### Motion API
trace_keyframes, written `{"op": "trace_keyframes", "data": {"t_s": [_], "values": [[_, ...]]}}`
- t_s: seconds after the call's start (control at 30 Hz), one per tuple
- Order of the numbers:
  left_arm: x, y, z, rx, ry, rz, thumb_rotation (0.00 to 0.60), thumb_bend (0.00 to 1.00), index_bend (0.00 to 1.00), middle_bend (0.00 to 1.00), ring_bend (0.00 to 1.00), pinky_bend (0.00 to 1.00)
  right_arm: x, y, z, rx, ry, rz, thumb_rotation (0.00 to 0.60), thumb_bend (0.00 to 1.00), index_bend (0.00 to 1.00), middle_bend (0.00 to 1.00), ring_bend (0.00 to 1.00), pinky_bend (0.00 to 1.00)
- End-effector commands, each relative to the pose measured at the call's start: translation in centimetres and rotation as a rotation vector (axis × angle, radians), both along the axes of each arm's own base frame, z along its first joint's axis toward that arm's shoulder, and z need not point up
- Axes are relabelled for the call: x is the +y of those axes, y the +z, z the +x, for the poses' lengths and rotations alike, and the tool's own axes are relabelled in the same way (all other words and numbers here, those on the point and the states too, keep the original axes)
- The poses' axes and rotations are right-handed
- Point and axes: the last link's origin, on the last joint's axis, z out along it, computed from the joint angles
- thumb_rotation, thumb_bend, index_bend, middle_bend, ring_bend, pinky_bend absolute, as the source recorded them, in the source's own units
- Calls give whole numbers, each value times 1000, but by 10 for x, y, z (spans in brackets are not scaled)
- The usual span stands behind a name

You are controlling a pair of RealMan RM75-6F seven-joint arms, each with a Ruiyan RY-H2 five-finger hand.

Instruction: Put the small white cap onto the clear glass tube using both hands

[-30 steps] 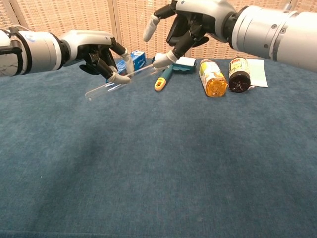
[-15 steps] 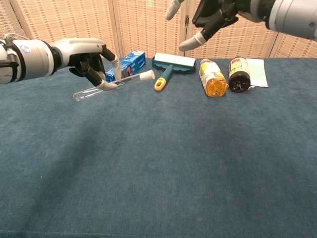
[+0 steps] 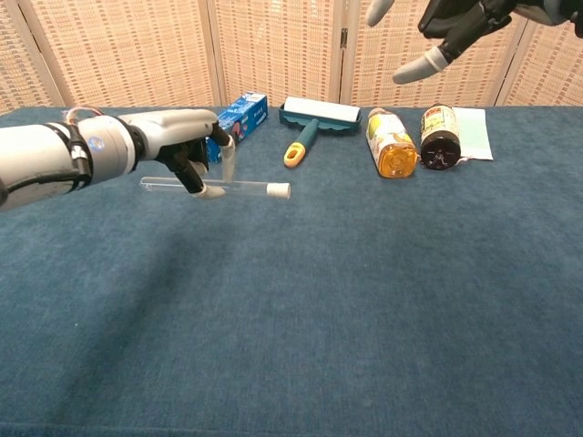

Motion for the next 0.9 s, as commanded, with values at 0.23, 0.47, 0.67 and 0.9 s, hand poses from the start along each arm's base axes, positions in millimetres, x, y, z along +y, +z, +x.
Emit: {"op": "trace_keyframes", "data": {"t_s": [0.23, 0.47, 0.67, 0.9], "values": [[3, -30, -4, 68, -6, -8, 600, 349, 635, 1000, 1000, 1000, -2, 3, -7, 7, -13, -5, 600, 97, 336, 1000, 1000, 1000], [6, -43, -9, 93, 5, -11, 600, 349, 630, 1000, 1000, 1000, -3, 2, -10, 9, -24, -3, 600, 97, 336, 1000, 1000, 1000], [7, -47, -12, 101, 11, -16, 600, 349, 587, 1000, 1000, 1000, -5, 1, -11, 9, -27, 2, 600, 97, 336, 1000, 1000, 1000], [7, -43, -13, 103, 20, -15, 600, 349, 432, 1000, 1000, 1000, -6, 2, -12, -1, -31, 5, 600, 97, 336, 1000, 1000, 1000]]}}
